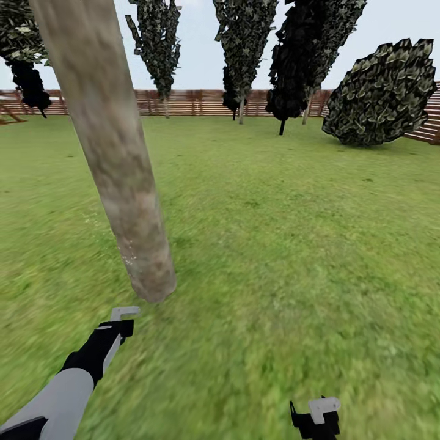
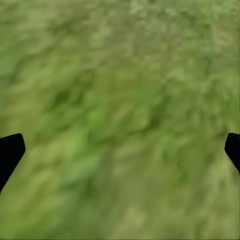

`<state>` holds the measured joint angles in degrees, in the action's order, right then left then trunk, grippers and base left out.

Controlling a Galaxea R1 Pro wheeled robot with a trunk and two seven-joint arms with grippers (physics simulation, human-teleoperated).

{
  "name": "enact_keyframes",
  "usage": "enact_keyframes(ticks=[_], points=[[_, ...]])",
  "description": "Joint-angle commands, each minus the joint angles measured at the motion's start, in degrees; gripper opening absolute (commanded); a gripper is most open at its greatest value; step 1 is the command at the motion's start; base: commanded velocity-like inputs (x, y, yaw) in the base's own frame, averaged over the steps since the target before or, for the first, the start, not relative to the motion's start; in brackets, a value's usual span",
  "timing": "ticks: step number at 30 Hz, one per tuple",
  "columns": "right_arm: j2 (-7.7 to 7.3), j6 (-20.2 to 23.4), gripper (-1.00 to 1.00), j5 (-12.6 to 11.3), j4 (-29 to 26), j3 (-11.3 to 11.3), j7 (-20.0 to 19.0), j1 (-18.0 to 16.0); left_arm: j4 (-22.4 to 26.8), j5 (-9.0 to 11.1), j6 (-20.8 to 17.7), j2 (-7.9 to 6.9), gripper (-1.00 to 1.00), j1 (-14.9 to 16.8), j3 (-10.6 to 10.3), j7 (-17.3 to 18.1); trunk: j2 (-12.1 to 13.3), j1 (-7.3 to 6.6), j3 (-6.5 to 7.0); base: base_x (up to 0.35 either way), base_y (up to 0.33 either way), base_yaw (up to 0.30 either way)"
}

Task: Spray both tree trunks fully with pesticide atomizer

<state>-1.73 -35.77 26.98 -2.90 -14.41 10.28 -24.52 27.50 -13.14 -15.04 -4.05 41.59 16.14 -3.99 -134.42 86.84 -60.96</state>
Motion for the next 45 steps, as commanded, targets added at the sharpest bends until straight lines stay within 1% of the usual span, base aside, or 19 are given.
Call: enact_keyframes(ticks=[1, 7, 15, 22, 45], points=[[-0.01, 0.0, 1.00, 0.0, 0.0, 0.0, 0.0, 0.0, 0.0, 0.0, 0.0, 0.00, -1.00, 0.0, 0.0, 0.0, 0.0, 0.00, 0.04, 0.230, -0.197, 0.246], [-0.02, 0.0, 1.00, 0.0, 0.0, 0.0, 0.0, 0.0, 0.0, 0.0, -0.1, 0.01, -1.00, 0.0, 0.0, -0.1, 0.0, 0.00, 0.23, 0.230, -0.197, 0.215], [-0.17, 0.0, 1.00, 0.1, 0.0, 0.0, 0.0, 0.1, 0.0, 0.0, -0.1, 0.08, -1.00, 0.0, 0.0, 0.0, 0.0, 0.00, 0.24, 0.221, -0.198, 0.011], [-0.11, 0.0, 1.00, 0.0, 0.0, 0.0, 0.0, 0.1, 0.0, 0.0, 0.0, 0.09, -1.00, 0.0, 0.0, -0.1, 0.0, 0.00, 0.24, 0.034, -0.267, 0.033], [-0.11, 0.0, 1.00, 0.0, 0.0, 0.0, 0.0, 0.1, -0.1, 0.0, 0.0, 0.23, -1.00, 0.0, 0.0, 0.0, 0.0, 0.00, 0.24, 0.031, -0.273, 0.270]])
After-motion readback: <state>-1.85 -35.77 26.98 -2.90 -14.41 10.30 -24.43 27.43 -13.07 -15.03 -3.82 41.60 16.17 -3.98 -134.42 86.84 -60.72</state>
